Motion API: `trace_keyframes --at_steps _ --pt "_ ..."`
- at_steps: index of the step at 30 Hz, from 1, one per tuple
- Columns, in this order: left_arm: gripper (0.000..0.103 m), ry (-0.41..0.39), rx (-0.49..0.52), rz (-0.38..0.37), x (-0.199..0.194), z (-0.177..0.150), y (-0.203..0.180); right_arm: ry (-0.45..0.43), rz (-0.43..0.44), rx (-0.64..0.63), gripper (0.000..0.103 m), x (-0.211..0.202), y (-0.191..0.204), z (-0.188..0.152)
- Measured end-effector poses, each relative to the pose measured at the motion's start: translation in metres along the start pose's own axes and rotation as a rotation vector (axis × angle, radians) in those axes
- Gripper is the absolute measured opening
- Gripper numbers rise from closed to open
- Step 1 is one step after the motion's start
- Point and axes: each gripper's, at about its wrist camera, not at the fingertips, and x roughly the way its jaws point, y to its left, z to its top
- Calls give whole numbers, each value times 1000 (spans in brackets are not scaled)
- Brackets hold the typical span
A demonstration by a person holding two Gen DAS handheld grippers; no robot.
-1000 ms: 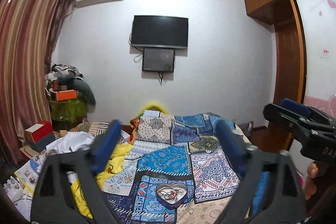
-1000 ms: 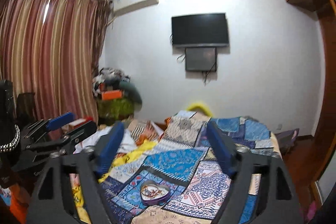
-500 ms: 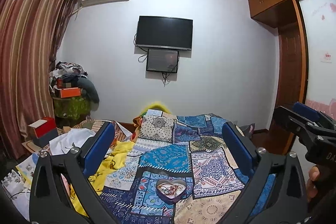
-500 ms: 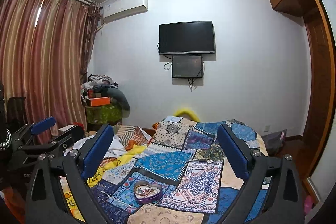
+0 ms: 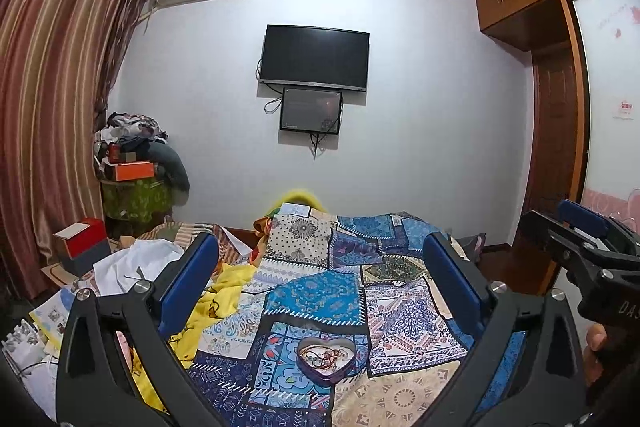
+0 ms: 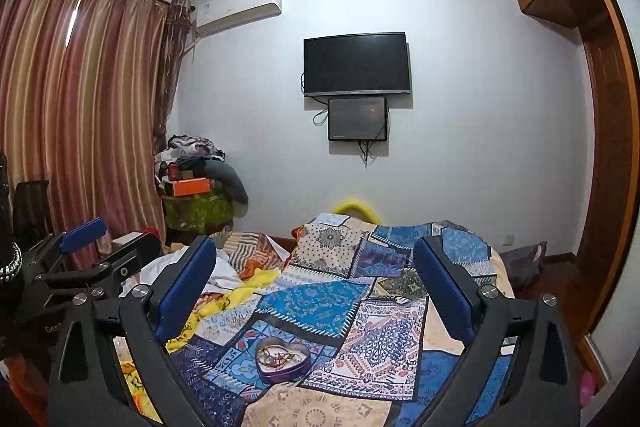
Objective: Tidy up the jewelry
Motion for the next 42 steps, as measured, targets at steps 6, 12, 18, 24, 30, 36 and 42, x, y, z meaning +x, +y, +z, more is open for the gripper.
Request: trace_keyframes --at_steps 6,12,18,24,30,36,42 --pt "102 10 6 2 3 -1 0 14 -1 5 98 2 0 0" --pt "102 12 8 1 4 -1 -1 21 -1 6 98 0 -1 2" --pt "102 13 7 1 5 -1 0 27 -4 12 98 1 -2 3" --pt "103 21 11 -17 9 -3 1 29 -6 18 98 1 -3 3" --pt "103 23 12 -25 11 -5 2 30 -8 22 98 1 -4 4" --pt "103 31 10 -36 11 -4 5 31 -8 23 98 1 -4 4" --pt "103 33 10 -37 11 -4 5 33 -8 25 98 3 -5 4"
